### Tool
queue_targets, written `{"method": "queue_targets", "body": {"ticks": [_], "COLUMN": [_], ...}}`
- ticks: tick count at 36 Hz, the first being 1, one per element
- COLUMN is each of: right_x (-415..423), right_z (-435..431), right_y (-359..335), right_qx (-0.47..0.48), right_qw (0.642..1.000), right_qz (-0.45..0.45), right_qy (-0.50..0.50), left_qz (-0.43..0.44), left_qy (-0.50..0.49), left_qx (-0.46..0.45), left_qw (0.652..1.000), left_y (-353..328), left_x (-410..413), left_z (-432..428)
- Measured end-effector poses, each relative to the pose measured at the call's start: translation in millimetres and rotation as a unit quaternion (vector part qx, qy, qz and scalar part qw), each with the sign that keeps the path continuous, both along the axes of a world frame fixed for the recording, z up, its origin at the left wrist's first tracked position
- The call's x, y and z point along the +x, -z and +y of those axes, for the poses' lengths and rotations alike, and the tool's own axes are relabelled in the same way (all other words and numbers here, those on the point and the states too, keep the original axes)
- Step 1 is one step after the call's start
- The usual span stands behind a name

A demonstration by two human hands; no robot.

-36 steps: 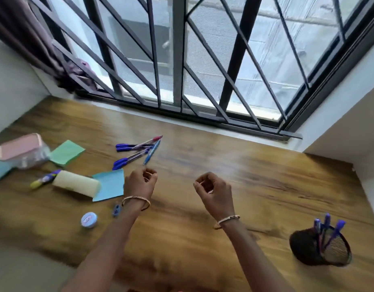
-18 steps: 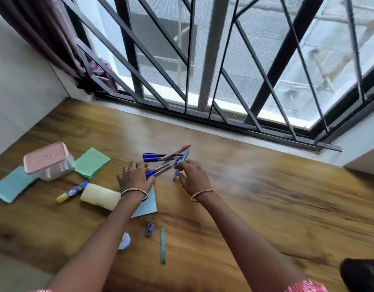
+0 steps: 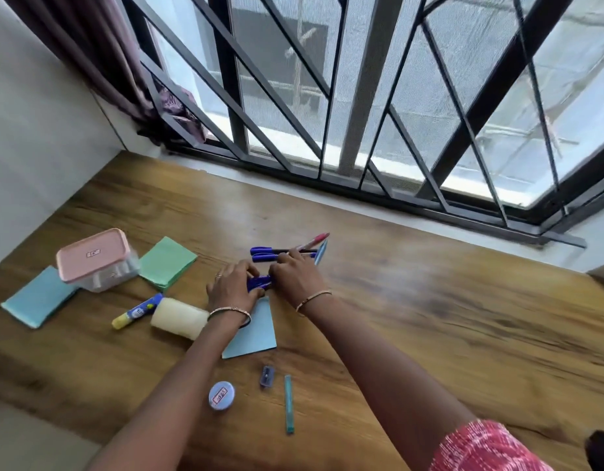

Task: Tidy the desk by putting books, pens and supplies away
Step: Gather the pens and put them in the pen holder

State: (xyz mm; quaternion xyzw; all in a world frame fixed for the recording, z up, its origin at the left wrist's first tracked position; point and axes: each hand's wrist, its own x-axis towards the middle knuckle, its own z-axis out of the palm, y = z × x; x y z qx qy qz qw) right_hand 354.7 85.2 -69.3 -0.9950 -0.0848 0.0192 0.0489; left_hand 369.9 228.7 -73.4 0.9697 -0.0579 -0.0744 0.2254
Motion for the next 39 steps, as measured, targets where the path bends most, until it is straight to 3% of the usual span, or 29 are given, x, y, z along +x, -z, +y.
{"method": "queue_targets", "body": {"ticks": [9,11,13,17,20,25,31,36,39], "right_x": [-20.2,-24.5,-29.6,-45.6,-68.1,-115.8,-198.5,-281.0,-330.7], "right_z": [-6.1,-10.1,-14.9,-24.9,-32.8,-55.6,-112.7,-167.1,-196.1], "right_y": [-1.7,-5.6,-13.1,-29.8,-36.1,-51.6,-72.6,-93.3,-106.5], "right_qx": [0.011,0.043,0.114,0.308,0.422,0.576,0.633,0.583,0.521], "right_qw": [0.999,0.997,0.988,0.928,0.876,0.771,0.673,0.638,0.653], "right_qz": [0.003,-0.009,-0.032,-0.04,-0.032,-0.024,-0.102,-0.2,-0.245], "right_qy": [0.053,0.069,0.097,0.204,0.231,0.272,0.369,0.462,0.493], "left_qz": [0.031,0.029,0.037,0.107,0.155,0.173,0.162,0.18,0.203], "left_qy": [0.017,0.006,-0.02,-0.054,-0.06,-0.04,0.022,0.103,0.138], "left_qx": [0.018,-0.016,-0.119,-0.399,-0.498,-0.542,-0.535,-0.521,-0.528], "left_qw": [0.999,0.999,0.992,0.909,0.851,0.822,0.829,0.828,0.813], "left_y": [-1.8,-4.3,-10.3,-39.3,-56.0,-74.6,-92.1,-104.9,-108.7], "left_x": [-4.7,-6.5,-8.4,-23.1,-36.8,-61.8,-105.3,-162.7,-197.6], "left_z": [0.8,1.0,1.5,-7.1,-20.6,-51.5,-107.0,-167.5,-208.0]}}
